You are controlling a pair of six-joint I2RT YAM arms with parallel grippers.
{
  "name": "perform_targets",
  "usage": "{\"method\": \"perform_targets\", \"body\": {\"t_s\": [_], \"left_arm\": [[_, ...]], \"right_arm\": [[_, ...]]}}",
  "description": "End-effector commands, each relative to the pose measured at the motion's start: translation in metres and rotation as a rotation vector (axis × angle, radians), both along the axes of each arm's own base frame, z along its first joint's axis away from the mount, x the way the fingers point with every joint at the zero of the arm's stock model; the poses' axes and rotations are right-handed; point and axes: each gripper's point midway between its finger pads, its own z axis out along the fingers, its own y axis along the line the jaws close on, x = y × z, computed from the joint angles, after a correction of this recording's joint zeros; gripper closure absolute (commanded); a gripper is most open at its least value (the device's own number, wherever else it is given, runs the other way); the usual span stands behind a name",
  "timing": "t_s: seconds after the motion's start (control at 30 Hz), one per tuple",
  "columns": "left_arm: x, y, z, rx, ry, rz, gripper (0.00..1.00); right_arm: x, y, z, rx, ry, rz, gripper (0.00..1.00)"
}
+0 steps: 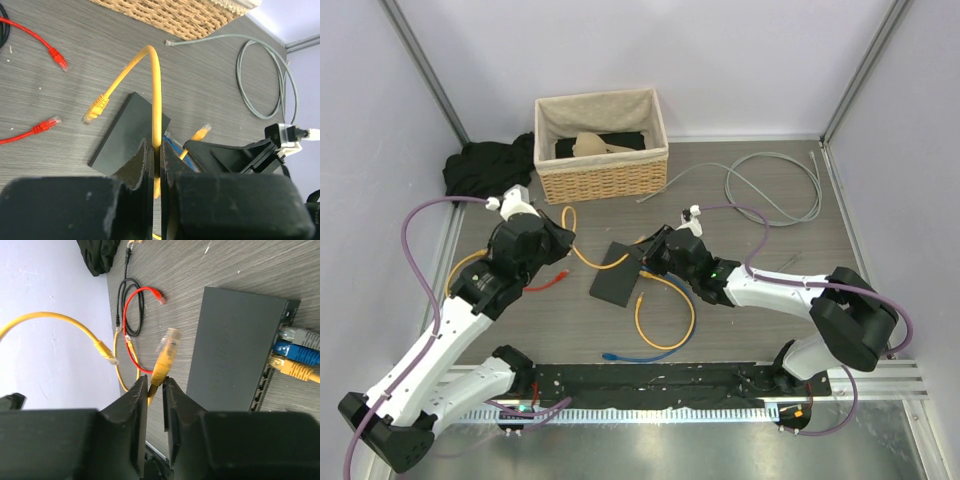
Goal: Insert the plug into the switch port
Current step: Pick up the connector from the center of the board.
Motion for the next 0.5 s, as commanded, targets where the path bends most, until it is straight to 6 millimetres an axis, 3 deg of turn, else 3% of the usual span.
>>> {"method": "perform_targets", "body": {"t_s": [0.0,0.1,0.13,0.17,0.3,0.47], "left_arm": [[0.0,-0.005,0.009,-0.029,-0.047,-0.014,0.93],[-0.008,-0.004,0.008,-0.035,-0.052,-0.028,0.82],[-0.011,-0.002,0.011,-0.043,-0.062,-0.031,0.77],[-0.014,-0.001,0.011,-0.044,-0.061,-0.033,0.65],[-0.031,0.019,0.021,0.019,-0.061,-0.021,0.42],[-0.045,0.048,0.053,0.182,-0.078,-0.017,0.16]], "right_arm": [[0.008,0.005,0.024,0.06,-0.068,-0.023,0.84],[0.007,0.003,0.027,0.047,-0.091,-0.002,0.99],[0.004,0.005,0.028,0.052,-0.094,0.021,0.99],[0.004,0.005,0.029,0.051,-0.099,0.03,0.99],[-0.009,0.011,0.033,0.028,-0.121,0.172,0.99],[-0.055,0.033,0.04,-0.018,-0.166,0.547,0.99]]}}
